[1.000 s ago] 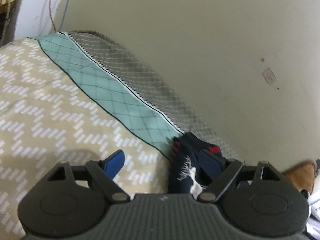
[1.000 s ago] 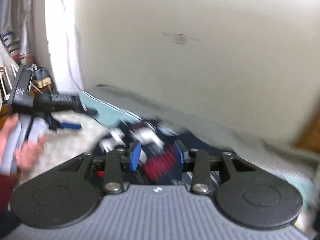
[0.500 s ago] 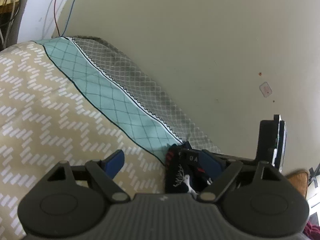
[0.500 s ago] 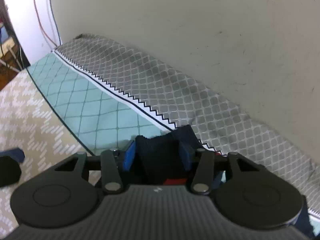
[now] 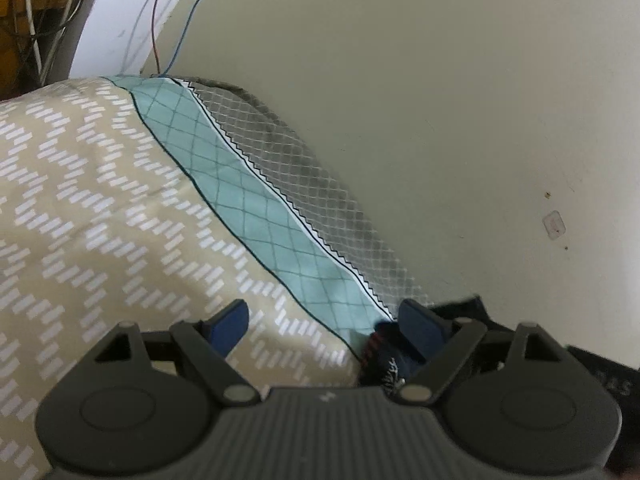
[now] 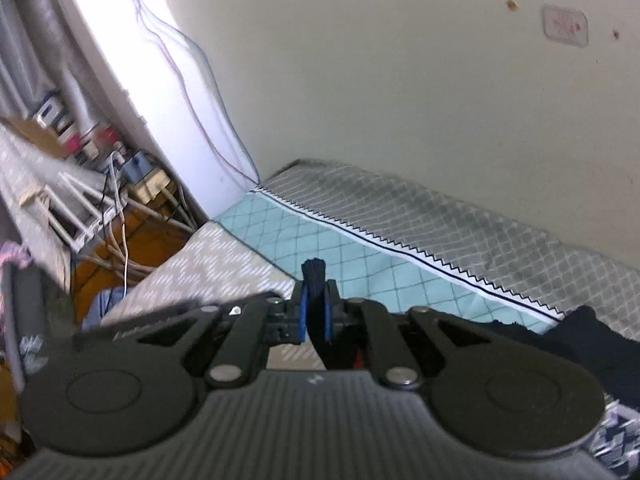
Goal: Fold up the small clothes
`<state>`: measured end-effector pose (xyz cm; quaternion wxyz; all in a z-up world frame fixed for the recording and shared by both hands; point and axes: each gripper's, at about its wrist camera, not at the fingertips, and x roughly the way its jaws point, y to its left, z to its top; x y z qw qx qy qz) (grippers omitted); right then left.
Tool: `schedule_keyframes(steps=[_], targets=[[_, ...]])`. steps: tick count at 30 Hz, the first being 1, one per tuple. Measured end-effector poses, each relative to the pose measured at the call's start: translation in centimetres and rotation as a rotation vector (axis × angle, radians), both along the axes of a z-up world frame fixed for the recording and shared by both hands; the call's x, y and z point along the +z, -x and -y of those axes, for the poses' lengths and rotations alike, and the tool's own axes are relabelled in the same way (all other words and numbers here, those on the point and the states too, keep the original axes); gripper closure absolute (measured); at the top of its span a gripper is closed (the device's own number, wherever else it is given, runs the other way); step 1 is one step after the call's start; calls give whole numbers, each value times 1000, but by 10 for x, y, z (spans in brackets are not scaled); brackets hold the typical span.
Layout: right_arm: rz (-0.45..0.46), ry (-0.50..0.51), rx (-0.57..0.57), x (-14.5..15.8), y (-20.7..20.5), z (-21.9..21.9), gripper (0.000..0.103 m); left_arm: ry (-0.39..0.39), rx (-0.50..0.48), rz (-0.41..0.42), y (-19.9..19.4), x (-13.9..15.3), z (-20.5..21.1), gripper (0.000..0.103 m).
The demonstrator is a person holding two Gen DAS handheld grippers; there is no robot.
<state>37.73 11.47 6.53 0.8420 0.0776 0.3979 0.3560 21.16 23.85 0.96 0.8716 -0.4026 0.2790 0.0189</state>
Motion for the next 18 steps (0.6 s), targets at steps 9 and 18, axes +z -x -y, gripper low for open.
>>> schedule_keyframes(steps=[9,18], targets=[[35,-243,-222,28,42,122,92,-47,-52,27,1,9,18,18],[60,-61,-542,-68,134,237,75,-236,-387,131,2,29,120,13]])
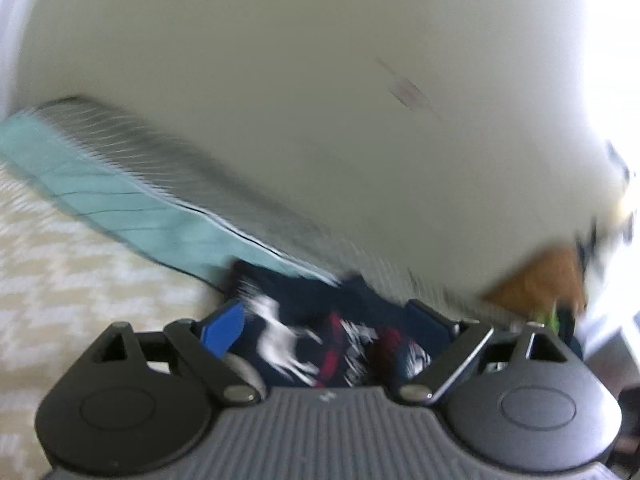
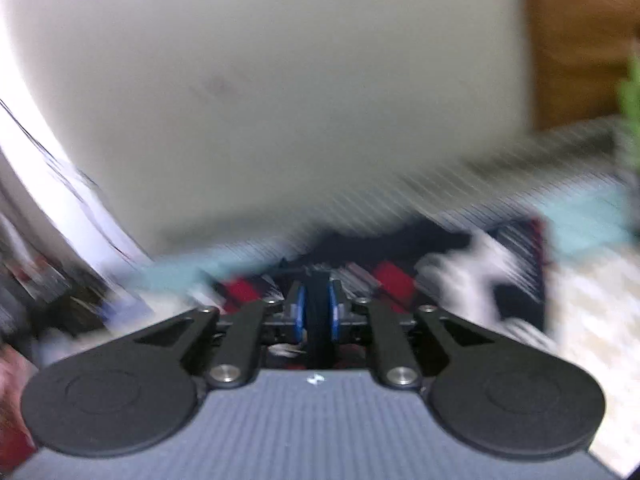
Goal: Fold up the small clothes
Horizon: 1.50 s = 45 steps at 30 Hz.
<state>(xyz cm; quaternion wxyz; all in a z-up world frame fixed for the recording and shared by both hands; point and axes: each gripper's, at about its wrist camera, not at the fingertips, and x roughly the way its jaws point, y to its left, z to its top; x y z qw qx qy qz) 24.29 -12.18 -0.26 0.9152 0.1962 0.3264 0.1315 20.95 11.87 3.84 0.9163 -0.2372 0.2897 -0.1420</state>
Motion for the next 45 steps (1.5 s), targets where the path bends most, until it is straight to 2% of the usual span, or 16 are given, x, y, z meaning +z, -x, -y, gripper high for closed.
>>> schedule_keyframes(steps=[6,9,11,15,16,17,18,19,22,25,28,31,33,38,42,45], targets=[[102,-102,-231,-19,41,50,66,-167,-133,-63,-21,-17,73,19],[96,-122,-207,-24,42,50,63,-216,-160,-82,-25,-26,87,28],[85,-126,-176,-27,40,48,53,-253,-162,-54,-21,-27,90,30],[97,-62,-95,-26,36,31,53,-279,-164,-24,-19,-29,97,28],[87,-20,-71,-26,32,24,54,-276,-165,-21,-20,-30,97,27],[60,21,-42,-27,27,18,68,-272,-165,-17,-19,-30,97,28],[35,45,-17,-29,22,13,88,-272,-165,-12,-19,-30,97,40],[28,54,-11,-29,19,11,96,-274,-174,-9,-18,-28,97,70],[119,85,-61,-13,19,13,97,-266,-160,-1,-13,-25,93,94],[144,139,-79,-9,5,11,97,-233,-143,-22,-12,-23,91,94],[90,272,-33,-30,-16,-7,97,-358,-122,-3,-5,-25,108,94],[90,231,-52,-30,-19,2,97,-464,-106,40,4,-23,123,92],[83,173,-61,-29,-16,13,95,-510,-90,62,6,-24,127,82],[157,104,-115,-10,6,18,90,-430,-66,85,8,-17,114,72],[81,185,-98,-17,-19,20,90,-420,-87,84,5,-20,116,72],[34,79,-166,-35,-41,49,80,-450,-98,66,-1,-29,121,60]])
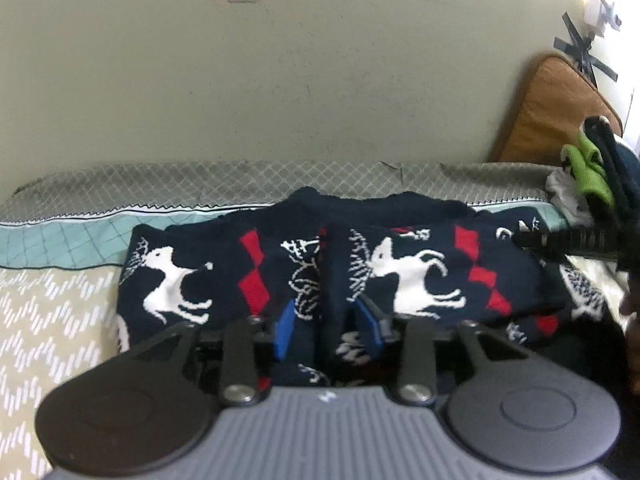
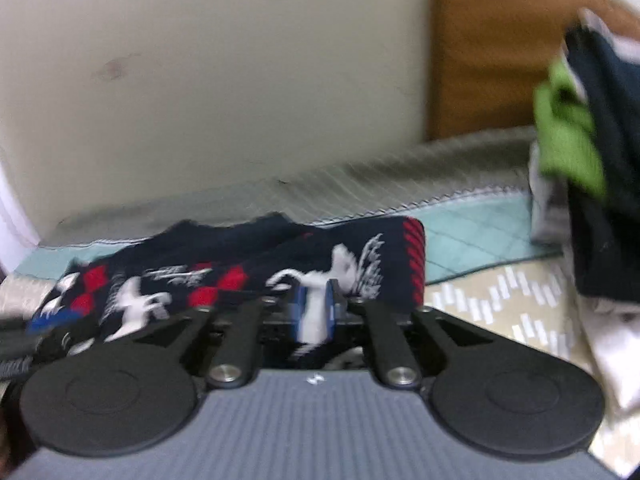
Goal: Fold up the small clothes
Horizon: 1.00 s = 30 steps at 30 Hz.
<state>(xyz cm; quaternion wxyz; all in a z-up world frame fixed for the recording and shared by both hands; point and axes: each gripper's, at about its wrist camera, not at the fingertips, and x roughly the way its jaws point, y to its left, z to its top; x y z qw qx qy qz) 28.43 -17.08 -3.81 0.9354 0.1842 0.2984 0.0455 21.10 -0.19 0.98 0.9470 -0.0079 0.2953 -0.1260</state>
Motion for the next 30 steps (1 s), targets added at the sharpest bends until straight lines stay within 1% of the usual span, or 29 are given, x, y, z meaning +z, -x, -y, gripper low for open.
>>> schedule_keyframes(steps=[1,2,3,4,5,7,8,9,10,11,13,14,15,16,17,18,19,20,21,23,25,26,27,28,30], targets=[[-9,-51,-29,-3,-4,9,92,0,9,-1,-1,-1,-1,54],[-19,-94,-50,-8,-5,18,100,7,14,-5,-3,-3,-3,52],[-20,-151,-56,-11,-4,25,100,17,16,-10,-5,-4,-5,49],[-21,-179,-56,-13,-3,29,100,24,17,-12,-6,-4,-6,47],[-23,-186,-51,-13,-2,30,100,27,17,-11,-7,-4,-7,47],[-27,-161,-43,-8,5,28,99,23,16,-6,-6,-4,-6,46],[-20,-157,-46,-5,14,27,93,19,19,-3,-5,-4,-6,46],[-8,-165,-49,-1,27,26,90,18,21,-2,-5,-5,-6,45],[2,-177,-37,3,40,24,78,21,22,-2,-5,-5,-6,45],[16,-185,-19,6,57,24,74,24,22,-3,-5,-5,-7,45],[40,-182,31,14,92,19,74,24,24,-1,-4,-5,-7,44],[47,-175,74,17,108,17,74,19,26,1,-4,-5,-6,43],[37,-140,102,18,123,13,75,13,29,5,-4,-5,-5,42],[11,-66,104,15,136,9,76,7,32,7,-4,-5,-5,41],[-11,22,83,11,144,5,80,4,33,7,-4,-5,-4,40],[9,102,45,5,154,8,83,4,31,6,-4,-5,-4,40],[14,62,33,4,160,17,85,5,28,3,-4,-5,-5,40],[-3,-7,7,4,164,26,85,2,25,-4,-3,-4,-6,40],[-17,-39,-12,6,167,30,84,-9,23,-10,1,-2,-7,39],[-11,-11,-11,9,175,26,78,-22,18,-13,19,6,-15,39],[9,-1,17,11,186,26,78,-7,-14,-7,49,14,-32,36],[22,-17,32,13,197,27,78,-6,-24,-2,64,17,-41,34],[37,-38,47,14,205,31,78,-10,-27,3,81,18,-52,29],[49,-57,64,16,215,33,77,-18,-31,3,102,19,-64,27],[48,-119,128,16,235,40,74,-23,-37,-18,139,16,-86,27]])
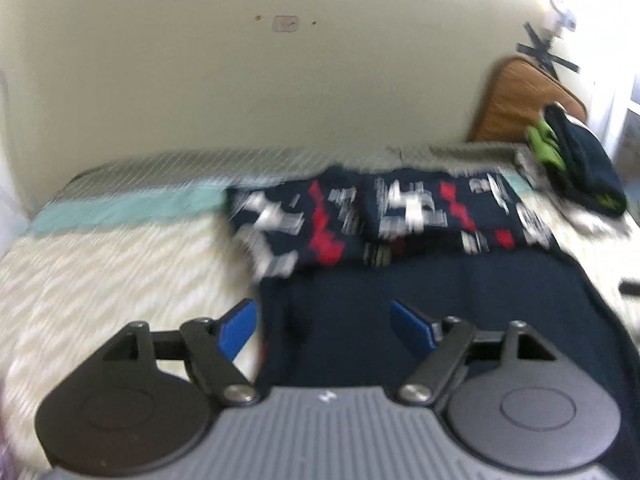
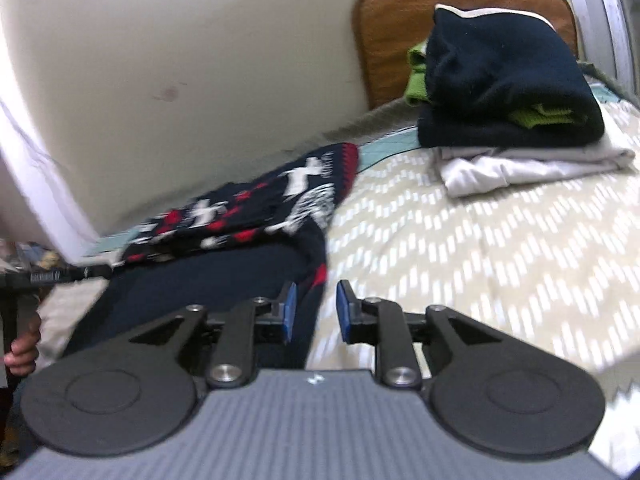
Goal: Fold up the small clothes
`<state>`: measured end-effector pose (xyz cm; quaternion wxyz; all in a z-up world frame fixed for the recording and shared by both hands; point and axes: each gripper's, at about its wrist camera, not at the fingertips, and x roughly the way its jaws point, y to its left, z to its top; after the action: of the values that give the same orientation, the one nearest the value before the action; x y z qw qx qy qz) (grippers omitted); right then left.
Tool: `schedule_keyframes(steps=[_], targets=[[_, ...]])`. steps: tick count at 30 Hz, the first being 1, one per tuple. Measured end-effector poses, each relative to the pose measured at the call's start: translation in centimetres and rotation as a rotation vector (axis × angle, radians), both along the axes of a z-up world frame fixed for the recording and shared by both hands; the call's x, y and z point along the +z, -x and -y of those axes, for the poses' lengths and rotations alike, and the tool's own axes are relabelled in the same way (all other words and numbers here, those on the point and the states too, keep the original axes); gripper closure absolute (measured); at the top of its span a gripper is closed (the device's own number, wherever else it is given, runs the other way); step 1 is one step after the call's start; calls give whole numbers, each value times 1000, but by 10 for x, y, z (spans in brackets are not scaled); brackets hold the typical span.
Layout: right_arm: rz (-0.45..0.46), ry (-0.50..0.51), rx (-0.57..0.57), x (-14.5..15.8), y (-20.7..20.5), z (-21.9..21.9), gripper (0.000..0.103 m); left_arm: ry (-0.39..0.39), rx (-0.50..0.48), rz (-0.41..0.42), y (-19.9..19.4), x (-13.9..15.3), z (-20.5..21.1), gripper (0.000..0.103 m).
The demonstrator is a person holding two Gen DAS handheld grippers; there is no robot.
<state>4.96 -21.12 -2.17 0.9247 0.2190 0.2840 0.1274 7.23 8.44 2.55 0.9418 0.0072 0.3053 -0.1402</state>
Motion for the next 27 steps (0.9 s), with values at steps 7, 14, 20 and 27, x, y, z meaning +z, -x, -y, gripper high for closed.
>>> schedule_keyframes(steps=[7,14,20,27], targets=[[-108,-172,297,-11,62,12,66,127,77,-163,116,-28,-65,27],[-230,-230,399,-20,95,8,65,210,106,-216,176,-42,-76,26],[-241,-260,475,-24,101,-12,63,82,87,-214,180,-41,-47,45],[-205,-249,516,-27,95,-36,92,106,34,-249,178,-33,-41,92]])
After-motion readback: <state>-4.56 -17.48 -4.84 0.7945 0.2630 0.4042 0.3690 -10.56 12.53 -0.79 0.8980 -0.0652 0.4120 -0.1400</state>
